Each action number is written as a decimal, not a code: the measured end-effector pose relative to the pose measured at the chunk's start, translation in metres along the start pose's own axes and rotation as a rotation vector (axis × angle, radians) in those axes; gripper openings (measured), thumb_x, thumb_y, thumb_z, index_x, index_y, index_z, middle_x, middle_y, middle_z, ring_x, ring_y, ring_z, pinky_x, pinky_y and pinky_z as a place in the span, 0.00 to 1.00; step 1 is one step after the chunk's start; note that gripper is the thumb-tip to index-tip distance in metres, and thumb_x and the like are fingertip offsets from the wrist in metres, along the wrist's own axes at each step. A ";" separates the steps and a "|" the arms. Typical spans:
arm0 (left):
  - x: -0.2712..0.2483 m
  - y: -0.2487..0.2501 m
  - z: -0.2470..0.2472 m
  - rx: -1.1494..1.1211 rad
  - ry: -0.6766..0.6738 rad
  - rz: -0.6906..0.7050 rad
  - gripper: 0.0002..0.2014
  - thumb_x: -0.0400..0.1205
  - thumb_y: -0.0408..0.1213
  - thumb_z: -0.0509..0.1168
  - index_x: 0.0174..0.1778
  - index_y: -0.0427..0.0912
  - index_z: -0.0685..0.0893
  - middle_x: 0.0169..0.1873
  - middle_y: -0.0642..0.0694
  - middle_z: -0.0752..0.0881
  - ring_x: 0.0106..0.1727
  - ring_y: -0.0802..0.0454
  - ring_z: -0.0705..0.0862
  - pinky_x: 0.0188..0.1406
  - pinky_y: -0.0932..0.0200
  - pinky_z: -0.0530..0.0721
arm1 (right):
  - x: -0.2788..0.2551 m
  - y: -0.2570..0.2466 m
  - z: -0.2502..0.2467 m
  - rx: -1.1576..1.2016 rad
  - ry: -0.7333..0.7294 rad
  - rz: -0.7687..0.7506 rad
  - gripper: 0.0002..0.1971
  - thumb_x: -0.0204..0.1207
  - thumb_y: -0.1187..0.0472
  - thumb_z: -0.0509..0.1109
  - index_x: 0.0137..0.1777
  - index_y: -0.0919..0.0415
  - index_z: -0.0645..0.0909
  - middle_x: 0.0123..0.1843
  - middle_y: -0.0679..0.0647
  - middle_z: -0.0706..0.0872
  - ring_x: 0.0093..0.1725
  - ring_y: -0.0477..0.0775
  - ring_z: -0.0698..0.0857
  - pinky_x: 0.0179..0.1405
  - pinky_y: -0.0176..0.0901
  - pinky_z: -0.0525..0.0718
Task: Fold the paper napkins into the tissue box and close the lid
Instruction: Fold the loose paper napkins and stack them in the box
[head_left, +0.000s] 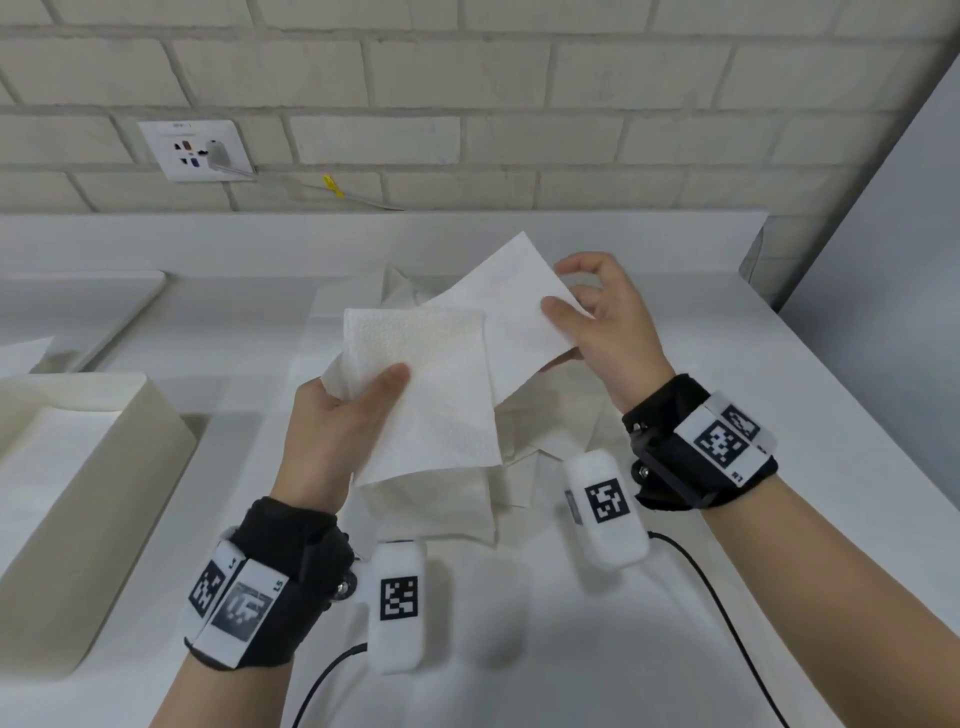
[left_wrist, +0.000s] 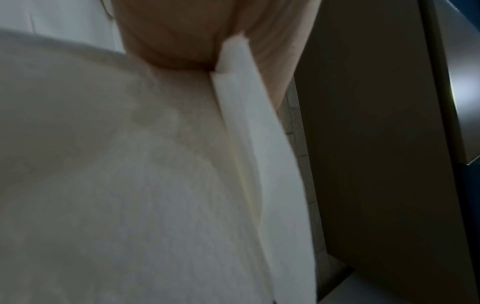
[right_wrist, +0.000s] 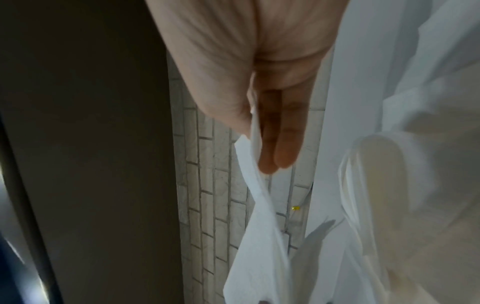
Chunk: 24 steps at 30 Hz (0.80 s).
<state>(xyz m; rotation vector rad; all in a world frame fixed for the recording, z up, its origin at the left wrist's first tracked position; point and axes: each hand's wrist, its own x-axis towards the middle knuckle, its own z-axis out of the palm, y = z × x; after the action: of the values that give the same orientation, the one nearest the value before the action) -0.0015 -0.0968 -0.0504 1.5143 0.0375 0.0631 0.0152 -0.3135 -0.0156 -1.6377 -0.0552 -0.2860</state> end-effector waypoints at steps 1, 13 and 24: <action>0.000 -0.001 0.001 -0.004 -0.001 0.002 0.02 0.79 0.37 0.70 0.45 0.45 0.87 0.39 0.52 0.92 0.43 0.53 0.90 0.40 0.58 0.86 | 0.001 0.001 0.000 -0.037 0.029 -0.066 0.16 0.77 0.73 0.63 0.54 0.51 0.68 0.47 0.56 0.82 0.38 0.44 0.85 0.27 0.37 0.82; 0.000 0.003 0.006 -0.122 0.012 -0.041 0.09 0.86 0.38 0.60 0.54 0.42 0.84 0.51 0.47 0.90 0.51 0.51 0.89 0.45 0.56 0.85 | -0.029 0.006 0.025 -1.024 -0.317 -0.668 0.47 0.53 0.35 0.77 0.69 0.63 0.75 0.69 0.57 0.77 0.66 0.48 0.66 0.70 0.46 0.63; -0.004 0.006 0.006 -0.167 0.030 -0.032 0.15 0.86 0.48 0.55 0.47 0.49 0.86 0.42 0.55 0.92 0.47 0.59 0.89 0.52 0.59 0.81 | -0.019 0.006 0.032 -0.431 -0.161 -0.425 0.16 0.81 0.58 0.60 0.39 0.65 0.85 0.48 0.53 0.85 0.47 0.47 0.81 0.48 0.32 0.76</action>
<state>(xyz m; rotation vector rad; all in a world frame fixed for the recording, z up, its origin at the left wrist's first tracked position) -0.0050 -0.1031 -0.0436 1.3456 0.0789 0.0617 0.0030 -0.2800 -0.0272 -2.0698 -0.4974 -0.5154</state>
